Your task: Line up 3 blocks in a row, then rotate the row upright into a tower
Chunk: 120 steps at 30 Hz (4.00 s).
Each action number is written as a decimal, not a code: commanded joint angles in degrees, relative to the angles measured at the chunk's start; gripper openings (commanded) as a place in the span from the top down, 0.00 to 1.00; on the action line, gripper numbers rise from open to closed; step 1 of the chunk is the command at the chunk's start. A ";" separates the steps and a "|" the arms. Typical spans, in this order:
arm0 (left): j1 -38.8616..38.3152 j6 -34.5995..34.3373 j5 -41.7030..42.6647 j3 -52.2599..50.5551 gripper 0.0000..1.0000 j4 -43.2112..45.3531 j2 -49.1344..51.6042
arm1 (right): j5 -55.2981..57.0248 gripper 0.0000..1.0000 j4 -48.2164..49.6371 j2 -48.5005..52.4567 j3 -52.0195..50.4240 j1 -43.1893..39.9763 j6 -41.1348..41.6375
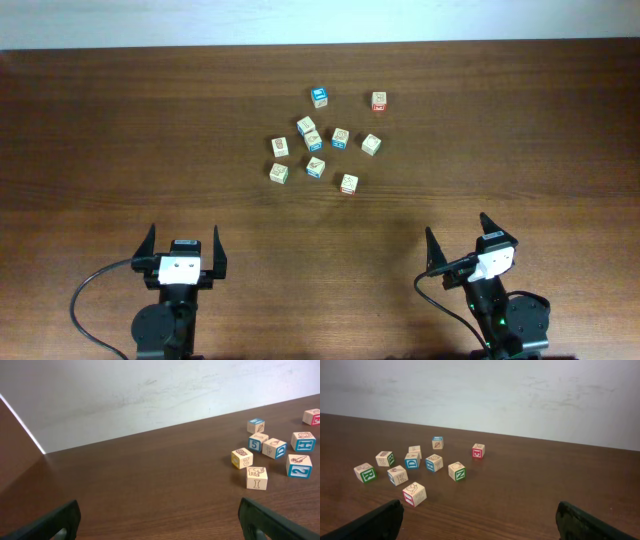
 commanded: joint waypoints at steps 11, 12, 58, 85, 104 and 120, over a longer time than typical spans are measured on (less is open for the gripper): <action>0.17 0.72 0.81 -0.44 0.01 0.15 -0.48 | -0.50 0.02 -0.17 -0.42 -0.42 -0.26 0.37; 0.17 0.72 0.83 -0.44 0.01 0.15 -0.48 | -0.50 0.02 -0.15 -0.42 -0.42 -0.26 0.37; 0.17 -1.90 1.33 18.56 0.01 1.14 23.93 | -5.03 0.02 -1.27 21.62 19.74 -0.26 0.37; 0.17 -4.63 12.17 69.59 0.01 -36.39 78.88 | 9.11 0.27 -41.29 108.96 87.86 20.37 35.21; 0.17 -4.63 12.17 69.59 0.01 -36.37 78.88 | 15.19 0.83 -49.11 121.79 93.22 25.97 42.05; 0.17 -4.63 12.17 69.59 0.01 -36.37 78.88 | 7.89 0.90 -44.74 100.87 65.02 26.32 23.76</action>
